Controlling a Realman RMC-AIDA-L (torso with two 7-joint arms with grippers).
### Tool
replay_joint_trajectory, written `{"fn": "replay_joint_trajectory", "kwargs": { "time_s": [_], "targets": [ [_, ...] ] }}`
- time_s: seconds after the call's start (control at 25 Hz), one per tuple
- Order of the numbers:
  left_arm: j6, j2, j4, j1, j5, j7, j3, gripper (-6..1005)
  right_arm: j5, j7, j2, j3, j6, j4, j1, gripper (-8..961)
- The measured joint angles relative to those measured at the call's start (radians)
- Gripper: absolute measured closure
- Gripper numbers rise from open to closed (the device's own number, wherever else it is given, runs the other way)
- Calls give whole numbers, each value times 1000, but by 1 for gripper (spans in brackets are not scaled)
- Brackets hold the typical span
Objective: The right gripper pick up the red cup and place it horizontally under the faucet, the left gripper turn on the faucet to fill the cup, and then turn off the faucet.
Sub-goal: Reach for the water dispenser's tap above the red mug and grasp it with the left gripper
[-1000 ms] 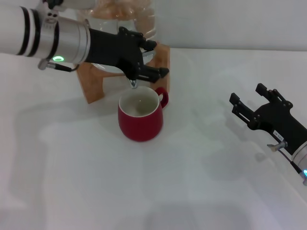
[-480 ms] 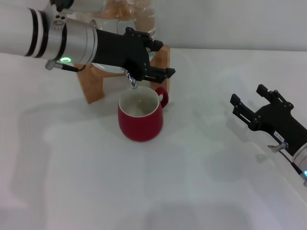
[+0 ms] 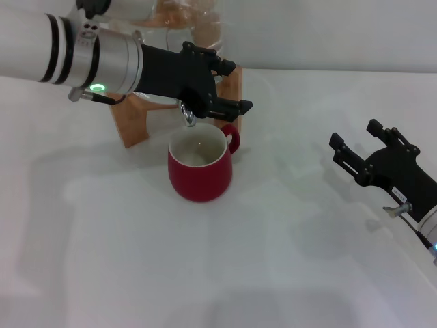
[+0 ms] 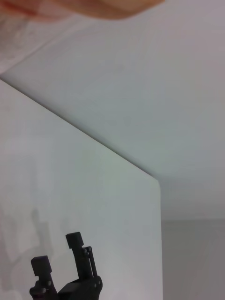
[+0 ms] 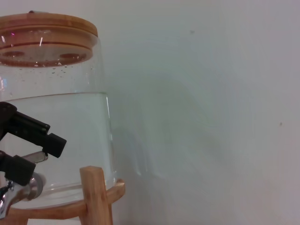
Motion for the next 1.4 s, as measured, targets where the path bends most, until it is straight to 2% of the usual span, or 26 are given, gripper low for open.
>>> {"fn": "replay_joint_trajectory", "kwargs": {
  "time_s": [1.4],
  "targets": [
    [0, 2, 34, 7, 3, -2, 2, 243, 0, 8, -2, 0, -1, -1, 0, 151]
  ]
}}
